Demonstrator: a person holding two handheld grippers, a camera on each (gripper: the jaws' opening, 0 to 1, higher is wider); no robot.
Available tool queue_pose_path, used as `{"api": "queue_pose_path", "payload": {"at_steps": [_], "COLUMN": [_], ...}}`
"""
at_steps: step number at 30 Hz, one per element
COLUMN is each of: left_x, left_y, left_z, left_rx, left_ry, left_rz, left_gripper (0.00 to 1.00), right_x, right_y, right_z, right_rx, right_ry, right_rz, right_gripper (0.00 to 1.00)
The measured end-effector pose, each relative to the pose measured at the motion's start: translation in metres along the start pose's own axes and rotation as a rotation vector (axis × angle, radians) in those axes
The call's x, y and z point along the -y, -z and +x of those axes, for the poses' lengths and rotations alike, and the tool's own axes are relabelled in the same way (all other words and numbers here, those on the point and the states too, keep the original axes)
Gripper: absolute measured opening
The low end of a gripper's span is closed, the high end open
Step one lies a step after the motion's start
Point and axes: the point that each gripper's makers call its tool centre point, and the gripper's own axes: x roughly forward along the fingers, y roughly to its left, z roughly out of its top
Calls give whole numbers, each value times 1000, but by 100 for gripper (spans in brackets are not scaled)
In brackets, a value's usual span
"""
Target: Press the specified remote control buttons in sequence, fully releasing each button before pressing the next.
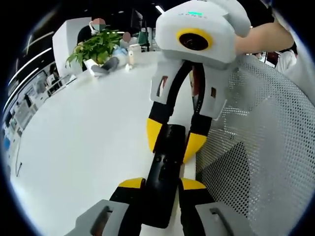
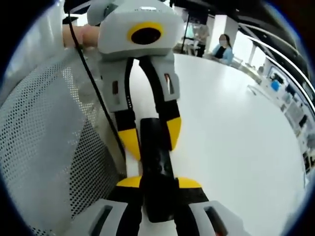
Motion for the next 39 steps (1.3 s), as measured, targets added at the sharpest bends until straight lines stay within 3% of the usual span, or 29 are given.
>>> {"api": "queue_pose_path", "payload": {"at_steps": [4, 8, 11, 22, 39], "left_x": [-1, -1, -1, -3, -6], "left_y": [1, 1, 0, 0, 0], "left_z": [0, 0, 1, 0, -2], "left_rx": [11, 21, 32, 57, 98], "left_ry": [-11, -17, -25, -25, -27], "left_rz": [-20, -35, -39, -44, -50], "left_gripper": [27, 27, 27, 28, 31], "right_x": [0, 1, 1, 4, 8], "right_y": [-1, 1, -2, -2, -8], "right_z": [1, 0, 2, 4, 7], "right_rx": [-20, 28, 1, 20, 77], "right_ry": [-6, 3, -1, -59, -57], "right_rz": [-34, -23, -86, -64, -10], "right_gripper": [21, 21, 20, 20, 20]}}
